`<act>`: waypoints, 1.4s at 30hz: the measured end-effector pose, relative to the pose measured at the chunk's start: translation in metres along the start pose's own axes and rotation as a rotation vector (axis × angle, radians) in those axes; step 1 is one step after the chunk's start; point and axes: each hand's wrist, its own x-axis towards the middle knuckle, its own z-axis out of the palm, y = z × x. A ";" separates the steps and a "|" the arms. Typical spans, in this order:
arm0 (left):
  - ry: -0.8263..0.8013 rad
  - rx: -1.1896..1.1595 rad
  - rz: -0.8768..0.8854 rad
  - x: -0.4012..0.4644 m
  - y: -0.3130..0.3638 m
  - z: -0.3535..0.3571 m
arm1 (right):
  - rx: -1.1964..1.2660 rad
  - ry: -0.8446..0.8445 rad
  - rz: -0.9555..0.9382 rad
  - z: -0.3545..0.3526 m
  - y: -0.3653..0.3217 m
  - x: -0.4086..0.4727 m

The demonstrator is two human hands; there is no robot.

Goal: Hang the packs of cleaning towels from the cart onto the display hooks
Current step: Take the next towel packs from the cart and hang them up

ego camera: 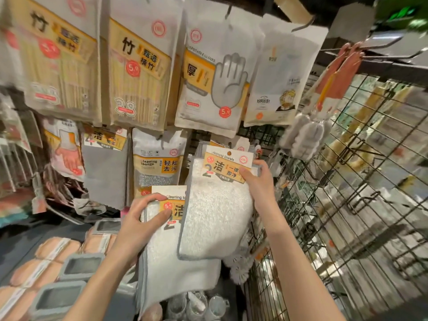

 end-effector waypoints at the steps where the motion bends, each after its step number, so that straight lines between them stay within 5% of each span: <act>1: 0.004 0.002 0.005 0.001 0.000 0.000 | -0.010 0.014 0.000 0.000 0.003 0.005; 28: 0.057 -0.017 0.020 0.009 0.007 -0.007 | 0.020 0.237 -0.006 0.033 0.028 0.068; 42: 0.029 -0.055 0.017 0.006 0.015 0.003 | -0.155 0.072 -0.085 0.018 0.023 0.035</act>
